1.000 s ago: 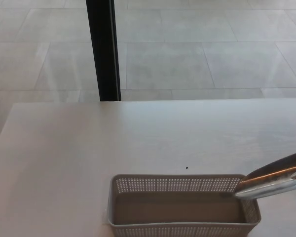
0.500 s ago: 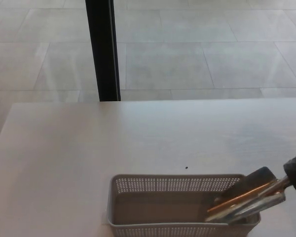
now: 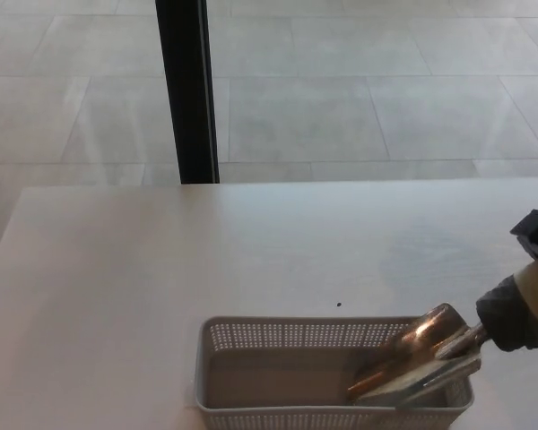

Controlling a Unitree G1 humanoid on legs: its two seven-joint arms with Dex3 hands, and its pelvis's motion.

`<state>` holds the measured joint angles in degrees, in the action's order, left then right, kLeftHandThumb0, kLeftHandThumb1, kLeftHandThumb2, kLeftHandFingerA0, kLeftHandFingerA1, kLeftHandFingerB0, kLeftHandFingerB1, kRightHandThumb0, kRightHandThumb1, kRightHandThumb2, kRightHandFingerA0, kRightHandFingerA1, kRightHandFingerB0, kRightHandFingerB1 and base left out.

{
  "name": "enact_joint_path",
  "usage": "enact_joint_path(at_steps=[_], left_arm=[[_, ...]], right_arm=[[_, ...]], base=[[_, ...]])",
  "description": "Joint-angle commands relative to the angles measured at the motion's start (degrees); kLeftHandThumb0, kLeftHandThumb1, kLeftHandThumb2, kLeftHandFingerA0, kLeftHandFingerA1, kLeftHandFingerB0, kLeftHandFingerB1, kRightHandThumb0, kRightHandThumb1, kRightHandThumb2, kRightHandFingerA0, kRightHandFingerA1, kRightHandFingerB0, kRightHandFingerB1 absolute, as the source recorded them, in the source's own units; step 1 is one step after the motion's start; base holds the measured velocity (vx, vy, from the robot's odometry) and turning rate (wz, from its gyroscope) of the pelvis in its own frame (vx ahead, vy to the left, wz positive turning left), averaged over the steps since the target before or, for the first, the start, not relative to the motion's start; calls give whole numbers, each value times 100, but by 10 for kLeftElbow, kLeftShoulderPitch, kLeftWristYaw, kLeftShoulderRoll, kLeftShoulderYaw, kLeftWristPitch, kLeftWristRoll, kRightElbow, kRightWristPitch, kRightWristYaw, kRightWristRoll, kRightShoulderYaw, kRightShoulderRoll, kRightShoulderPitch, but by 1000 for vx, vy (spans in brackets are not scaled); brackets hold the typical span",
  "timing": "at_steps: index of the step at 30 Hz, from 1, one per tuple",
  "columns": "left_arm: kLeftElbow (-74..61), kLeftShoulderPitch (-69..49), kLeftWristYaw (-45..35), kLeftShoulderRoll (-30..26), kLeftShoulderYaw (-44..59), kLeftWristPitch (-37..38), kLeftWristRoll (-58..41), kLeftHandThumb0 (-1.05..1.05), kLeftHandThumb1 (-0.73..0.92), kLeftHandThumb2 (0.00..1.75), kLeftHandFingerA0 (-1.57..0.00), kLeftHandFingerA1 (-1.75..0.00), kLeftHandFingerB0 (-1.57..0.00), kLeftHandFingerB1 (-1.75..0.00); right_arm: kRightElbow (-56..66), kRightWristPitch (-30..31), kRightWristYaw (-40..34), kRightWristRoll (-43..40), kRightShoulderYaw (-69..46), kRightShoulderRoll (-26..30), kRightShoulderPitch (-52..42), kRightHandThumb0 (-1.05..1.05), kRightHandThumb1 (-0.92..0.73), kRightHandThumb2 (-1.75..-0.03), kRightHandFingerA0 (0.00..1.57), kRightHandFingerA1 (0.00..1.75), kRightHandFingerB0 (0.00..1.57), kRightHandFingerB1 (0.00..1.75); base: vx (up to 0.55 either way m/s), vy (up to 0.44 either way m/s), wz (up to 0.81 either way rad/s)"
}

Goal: A garden tool is kept on the righthand side and a container is kept on the lefthand side on a desk infront of the robot. the robot uses its right hand to pick up the garden tool and makes a scooping motion inside the container

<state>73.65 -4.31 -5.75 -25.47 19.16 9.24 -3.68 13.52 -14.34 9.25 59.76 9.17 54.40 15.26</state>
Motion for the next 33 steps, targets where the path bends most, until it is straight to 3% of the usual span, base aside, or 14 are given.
enact_joint_path(at_steps=[1, 7, 8, 9, 10, 11, 12, 13, 14, 16, 18, 27, 29, 33], left_arm=[[3, -5, -7, -11, 2, 11, -5, -52, 55, 57, -81, -98, -72, -49], [1, -3, -4, -9, 1, 13, -4, -50, 56, 56, -81, -86, -71, -50], [4, 0, -4, -9, 2, 11, -4, -50, 56, 57, -83, -90, -71, -50], [5, 1, -3, -9, 2, 11, -4, -50, 56, 57, -83, -90, -71, -50], [4, 1, -4, -9, 2, 11, -4, -51, 56, 57, -86, -99, -71, -49], [3, 2, -5, -8, 3, 11, -6, -52, 56, 57, -85, -98, -71, -49], [3, 2, -6, -7, 3, 10, -6, -52, 56, 57, -85, -98, -71, -49], [4, 3, -4, -4, 6, 9, -9, -51, 55, 57, -85, -96, -71, -49], [4, 3, -4, -4, 6, 9, -9, -51, 55, 57, -85, -96, -71, -49], [1, 3, -1, -4, 4, 7, -7, -50, 56, 57, -77, -76, -69, -50], [5, 0, -3, -1, 9, 8, -11, -52, 54, 56, -78, -104, -70, -50], [-2, 0, -7, -1, 5, 7, -8, -52, 56, 57, -72, -75, -67, -49], [3, 2, -6, -2, 5, 5, -7, -52, 56, 57, -70, -74, -67, -49], [0, 1, -9, -3, 4, 7, -7, -51, 56, 57, -79, -116, -69, -48]], right_arm=[[75, 107, 177, 99, 18, -45, -37, -43, -74, -71, 92, 175, 82, 130], [81, 129, 207, 155, 34, -71, -47, -45, -77, -70, 91, 175, 78, 131], [80, 137, 209, 162, 39, -82, -50, -50, -61, -105, 119, 137, 85, 111], [81, 142, 208, 161, 39, -88, -54, -50, -61, -105, 119, 137, 85, 111], [82, 148, 219, 166, 42, -95, -55, -45, -76, -70, 92, 175, 77, 133], [83, 154, 236, 171, 50, -107, -56, -51, -59, -101, 119, 138, 81, 109], [82, 154, 239, 172, 53, -110, -56, -51, -59, -101, 119, 138, 81, 109], [77, 159, 217, 173, 55, -123, -62, -46, -74, -62, 90, 175, 79, 123], [77, 159, 218, 174, 55, -124, -62, -46, -74, -62, 90, 175, 79, 123], [61, 173, 213, 168, 78, -168, -67, -47, -78, -64, 90, 174, 82, 86], [60, 183, 225, 180, 92, -192, -73, -47, -78, -70, 87, 171, 78, 69], [9, 207, 174, 207, 145, -275, -70, -43, -71, -83, 95, 173, 80, 79], [7, 211, 173, 209, 150, -284, -70, -45, -72, -82, 98, 175, 75, 69], [10, 210, 182, 220, 166, -292, -58, -46, -70, -78, 97, 175, 81, 91]], base=[[0, 0, 0], [0, 0, 0], [0, 0, 0], [0, 0, 0], [0, 0, 0], [0, 0, 0], [0, 0, 0], [0, 0, 0], [0, 0, 0], [0, 0, 0], [0, 0, 0], [0, 0, 0], [0, 0, 0], [0, 0, 0]])
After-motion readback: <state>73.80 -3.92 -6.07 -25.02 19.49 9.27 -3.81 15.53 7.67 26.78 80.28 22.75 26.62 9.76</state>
